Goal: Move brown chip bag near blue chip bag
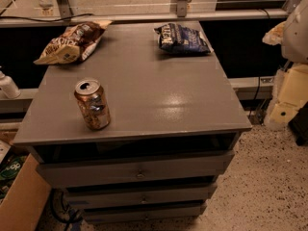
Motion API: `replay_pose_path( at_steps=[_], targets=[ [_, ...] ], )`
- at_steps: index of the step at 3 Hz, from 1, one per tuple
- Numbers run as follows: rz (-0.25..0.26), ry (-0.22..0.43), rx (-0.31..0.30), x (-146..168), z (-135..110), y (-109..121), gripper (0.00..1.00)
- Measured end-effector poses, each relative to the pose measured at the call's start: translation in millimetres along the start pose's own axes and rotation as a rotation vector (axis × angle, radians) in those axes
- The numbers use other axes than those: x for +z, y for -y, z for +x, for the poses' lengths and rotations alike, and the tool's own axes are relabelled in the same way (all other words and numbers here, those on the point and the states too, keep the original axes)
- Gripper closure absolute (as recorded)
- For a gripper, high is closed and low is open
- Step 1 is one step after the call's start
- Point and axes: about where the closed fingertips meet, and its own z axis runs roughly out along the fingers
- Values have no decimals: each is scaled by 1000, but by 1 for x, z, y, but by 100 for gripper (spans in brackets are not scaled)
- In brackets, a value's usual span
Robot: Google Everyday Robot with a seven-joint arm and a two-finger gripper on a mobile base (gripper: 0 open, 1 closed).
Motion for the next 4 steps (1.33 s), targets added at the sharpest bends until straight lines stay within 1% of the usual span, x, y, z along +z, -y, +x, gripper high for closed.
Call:
replay_pose_path(
  at_steps=[1, 2, 3, 4],
  targets=[
    [0, 0, 0, 0, 0, 0, 0],
    [13, 16, -58, 1, -16, 12, 0],
    [36, 45, -177, 8, -57, 31, 0],
    [59, 93, -315, 15, -109, 48, 0]
  ],
)
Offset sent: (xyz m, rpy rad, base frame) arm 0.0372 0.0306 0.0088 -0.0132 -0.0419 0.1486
